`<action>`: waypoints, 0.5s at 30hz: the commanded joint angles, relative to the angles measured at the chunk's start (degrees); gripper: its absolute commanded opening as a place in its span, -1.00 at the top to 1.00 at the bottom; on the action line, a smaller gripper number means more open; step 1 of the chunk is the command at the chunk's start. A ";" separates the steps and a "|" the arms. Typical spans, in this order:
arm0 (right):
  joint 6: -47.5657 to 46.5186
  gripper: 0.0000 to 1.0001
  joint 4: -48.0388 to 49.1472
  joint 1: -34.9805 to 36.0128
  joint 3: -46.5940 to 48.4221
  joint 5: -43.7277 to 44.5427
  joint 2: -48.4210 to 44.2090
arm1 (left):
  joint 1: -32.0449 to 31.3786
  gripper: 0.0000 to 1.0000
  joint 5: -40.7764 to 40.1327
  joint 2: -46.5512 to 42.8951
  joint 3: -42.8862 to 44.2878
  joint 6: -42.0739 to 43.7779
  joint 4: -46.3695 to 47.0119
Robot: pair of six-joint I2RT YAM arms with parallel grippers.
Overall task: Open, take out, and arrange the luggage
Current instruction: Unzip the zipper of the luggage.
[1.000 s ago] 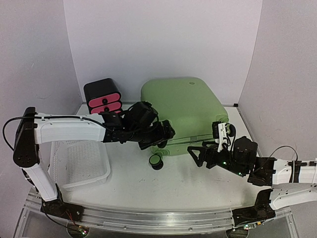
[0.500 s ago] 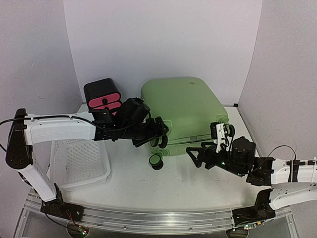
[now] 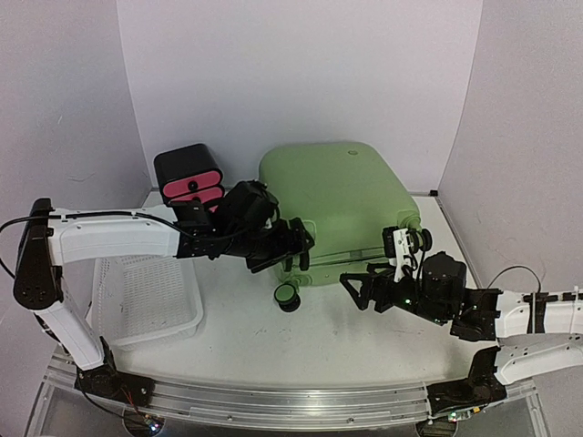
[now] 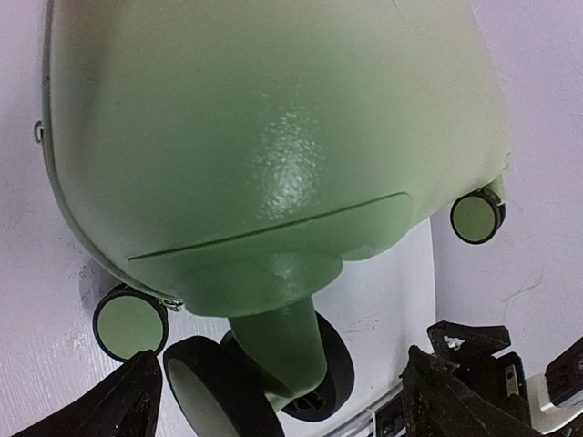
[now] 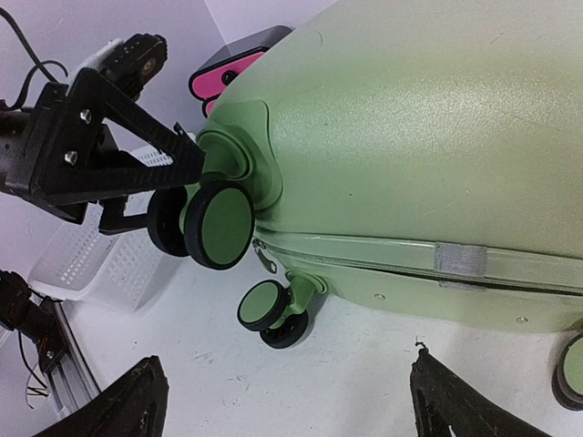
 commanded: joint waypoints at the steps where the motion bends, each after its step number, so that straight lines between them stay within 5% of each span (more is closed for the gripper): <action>1: -0.78 -0.83 3.45 0.16 1.82 0.07 0.24 | 0.29 -0.81 3.11 2.51 4.42 0.55 1.12; 15: -0.73 -0.83 3.40 0.20 1.44 0.25 0.53 | 0.31 -0.22 3.59 5.58 6.80 -0.28 1.16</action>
